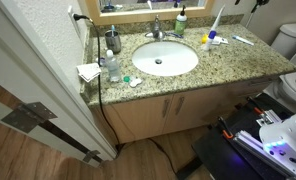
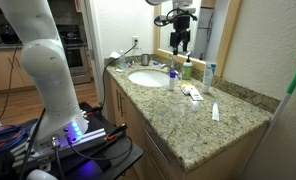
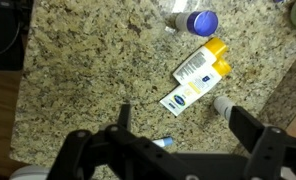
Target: Place the white and yellow bottle upside down on the right side of the counter
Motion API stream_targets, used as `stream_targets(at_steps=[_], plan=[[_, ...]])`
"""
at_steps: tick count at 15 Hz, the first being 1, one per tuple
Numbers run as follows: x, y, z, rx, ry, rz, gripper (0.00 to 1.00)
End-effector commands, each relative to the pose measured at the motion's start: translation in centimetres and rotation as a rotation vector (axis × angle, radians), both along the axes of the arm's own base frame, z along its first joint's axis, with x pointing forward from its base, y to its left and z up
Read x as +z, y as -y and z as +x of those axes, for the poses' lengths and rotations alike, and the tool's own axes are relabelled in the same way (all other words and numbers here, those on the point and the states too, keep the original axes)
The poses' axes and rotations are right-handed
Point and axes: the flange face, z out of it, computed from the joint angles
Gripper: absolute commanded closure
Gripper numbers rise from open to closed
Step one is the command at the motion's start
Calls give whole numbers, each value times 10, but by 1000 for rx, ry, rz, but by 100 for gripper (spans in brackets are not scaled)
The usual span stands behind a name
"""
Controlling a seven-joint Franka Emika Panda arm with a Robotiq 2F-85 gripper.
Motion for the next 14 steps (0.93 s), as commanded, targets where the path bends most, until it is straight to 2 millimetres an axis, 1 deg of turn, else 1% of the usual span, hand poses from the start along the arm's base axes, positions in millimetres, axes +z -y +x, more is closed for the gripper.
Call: stream_targets(at_steps=[1, 3, 4, 5, 6, 8, 10, 11, 14], plan=[[-44, 11, 20, -64, 10, 13, 0], [-65, 14, 33, -94, 34, 52, 0], [-72, 13, 38, -111, 46, 80, 0], [-72, 12, 40, -132, 63, 91, 0], [-70, 12, 31, -101, 33, 70, 0], [-76, 11, 36, -114, 44, 81, 0], [-74, 10, 38, -118, 48, 81, 0], [-86, 11, 42, -108, 25, 46, 0], [-112, 11, 53, -77, 2, 111, 0]])
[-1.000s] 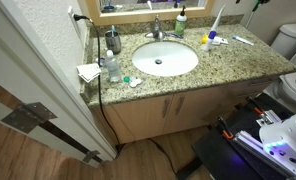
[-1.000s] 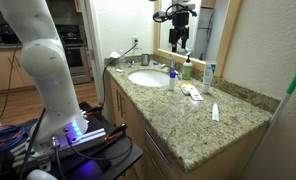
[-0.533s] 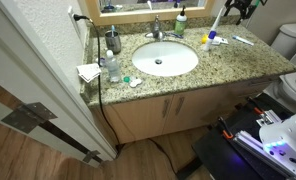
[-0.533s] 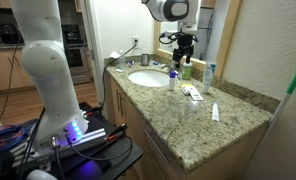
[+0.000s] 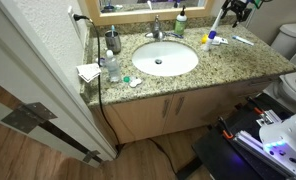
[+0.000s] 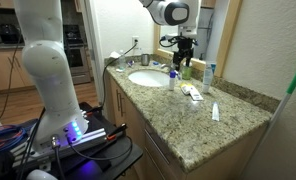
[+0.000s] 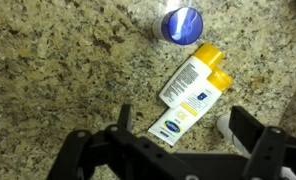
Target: Place the white and yellow bottle upside down on the right side of the counter
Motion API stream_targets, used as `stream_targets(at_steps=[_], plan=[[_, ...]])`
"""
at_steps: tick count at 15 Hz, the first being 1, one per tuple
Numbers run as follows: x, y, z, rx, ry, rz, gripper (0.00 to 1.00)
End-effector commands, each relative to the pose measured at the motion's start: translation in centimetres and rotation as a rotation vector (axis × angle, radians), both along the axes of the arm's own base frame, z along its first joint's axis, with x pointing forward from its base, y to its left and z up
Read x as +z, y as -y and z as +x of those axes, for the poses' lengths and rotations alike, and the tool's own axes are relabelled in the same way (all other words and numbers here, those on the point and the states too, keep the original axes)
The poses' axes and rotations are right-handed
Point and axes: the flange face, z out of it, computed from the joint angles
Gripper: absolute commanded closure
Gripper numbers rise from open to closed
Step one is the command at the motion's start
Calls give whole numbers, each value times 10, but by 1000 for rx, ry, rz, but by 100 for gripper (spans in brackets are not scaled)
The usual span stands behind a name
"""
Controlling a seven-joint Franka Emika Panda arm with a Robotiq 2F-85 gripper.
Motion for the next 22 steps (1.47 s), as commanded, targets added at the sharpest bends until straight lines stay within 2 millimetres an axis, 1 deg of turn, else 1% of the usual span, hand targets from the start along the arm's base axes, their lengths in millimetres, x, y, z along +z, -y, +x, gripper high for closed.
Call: stream_targets(at_steps=[1, 4, 8, 9, 12, 13, 15, 19, 22], plan=[[-31, 3, 17, 26, -12, 61, 0], [-45, 8, 27, 58, -4, 136, 0], [-59, 17, 38, 108, -46, 103, 0], [-54, 10, 31, 82, -16, 103, 0], [-61, 15, 35, 83, -27, 100, 0], [-68, 15, 35, 89, -57, 70, 0], [-81, 19, 39, 88, -56, 44, 0], [-98, 20, 43, 83, -22, 62, 0], [-111, 24, 44, 49, -13, 49, 0]])
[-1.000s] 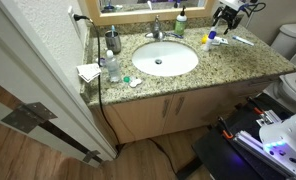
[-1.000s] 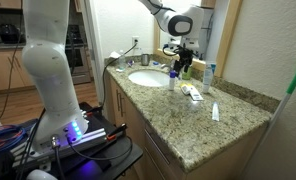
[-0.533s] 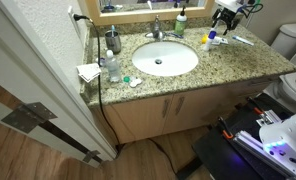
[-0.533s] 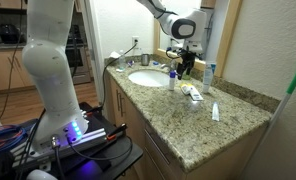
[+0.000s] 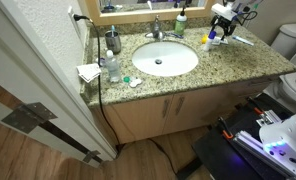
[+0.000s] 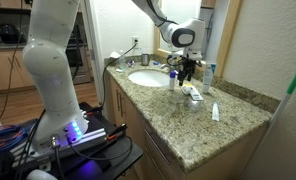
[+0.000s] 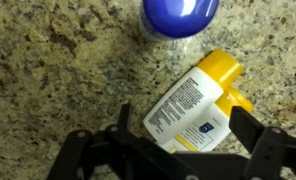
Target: Place the white and yellow bottle upside down on the right side of the counter
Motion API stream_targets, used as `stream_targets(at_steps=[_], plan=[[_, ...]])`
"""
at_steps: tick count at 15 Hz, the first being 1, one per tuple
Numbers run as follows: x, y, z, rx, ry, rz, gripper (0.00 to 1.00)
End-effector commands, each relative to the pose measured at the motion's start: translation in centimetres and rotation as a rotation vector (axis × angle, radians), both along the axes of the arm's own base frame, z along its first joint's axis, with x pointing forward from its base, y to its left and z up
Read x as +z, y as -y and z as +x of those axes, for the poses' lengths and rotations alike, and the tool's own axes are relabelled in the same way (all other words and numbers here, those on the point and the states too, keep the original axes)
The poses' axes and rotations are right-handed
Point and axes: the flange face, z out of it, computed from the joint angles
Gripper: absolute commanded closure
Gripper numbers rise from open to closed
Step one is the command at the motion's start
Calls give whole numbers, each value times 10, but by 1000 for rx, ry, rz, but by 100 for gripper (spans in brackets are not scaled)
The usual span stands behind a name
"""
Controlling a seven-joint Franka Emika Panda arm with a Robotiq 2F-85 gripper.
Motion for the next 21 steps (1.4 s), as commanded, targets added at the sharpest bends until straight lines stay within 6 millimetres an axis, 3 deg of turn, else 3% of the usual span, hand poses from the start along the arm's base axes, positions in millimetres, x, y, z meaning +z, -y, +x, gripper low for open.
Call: stream_targets(at_steps=[1, 4, 7, 14, 15, 17, 21], plan=[[-14, 7, 3, -43, 28, -2, 0], [-14, 11, -5, -137, 53, 27, 0], [-2, 11, -12, -260, 113, 182, 0], [-1, 51, -48, -494, 144, 319, 0], [-1, 49, -30, -461, 160, 278, 0], [-4, 56, -40, -482, 148, 286, 0], [-12, 57, -40, -503, 131, 321, 0]])
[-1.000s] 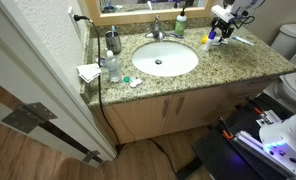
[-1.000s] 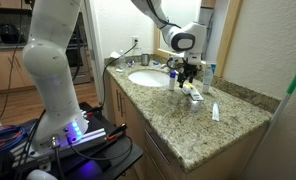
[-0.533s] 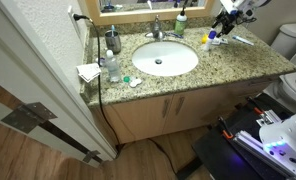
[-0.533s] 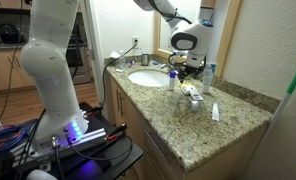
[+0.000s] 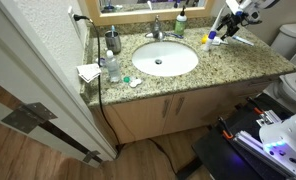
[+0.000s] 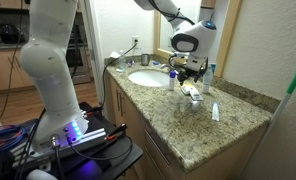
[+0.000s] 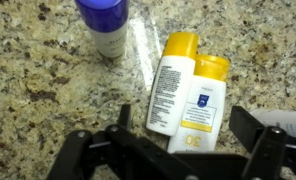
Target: Place the white and yellow bottle upside down on the right side of the counter
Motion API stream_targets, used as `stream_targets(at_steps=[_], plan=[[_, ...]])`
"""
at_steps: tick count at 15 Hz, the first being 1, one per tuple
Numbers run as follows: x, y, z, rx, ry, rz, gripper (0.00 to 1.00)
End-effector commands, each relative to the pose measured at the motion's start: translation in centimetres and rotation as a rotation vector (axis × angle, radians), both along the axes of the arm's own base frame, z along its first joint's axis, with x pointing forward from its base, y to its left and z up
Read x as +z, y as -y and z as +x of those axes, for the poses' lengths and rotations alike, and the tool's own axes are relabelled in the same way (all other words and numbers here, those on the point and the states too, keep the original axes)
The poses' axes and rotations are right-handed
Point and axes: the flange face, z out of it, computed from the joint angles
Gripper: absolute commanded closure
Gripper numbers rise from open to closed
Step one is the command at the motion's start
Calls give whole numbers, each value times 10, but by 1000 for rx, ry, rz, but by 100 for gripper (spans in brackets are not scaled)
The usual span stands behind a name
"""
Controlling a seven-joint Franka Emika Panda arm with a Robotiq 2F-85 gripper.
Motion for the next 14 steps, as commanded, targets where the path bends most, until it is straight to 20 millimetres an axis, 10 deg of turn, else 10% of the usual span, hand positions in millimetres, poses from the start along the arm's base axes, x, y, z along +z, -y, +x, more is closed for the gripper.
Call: stream_targets(at_steps=[1, 14], plan=[[-11, 3, 0, -27, -11, 56, 0], [-49, 11, -14, -142, -33, 140, 0]])
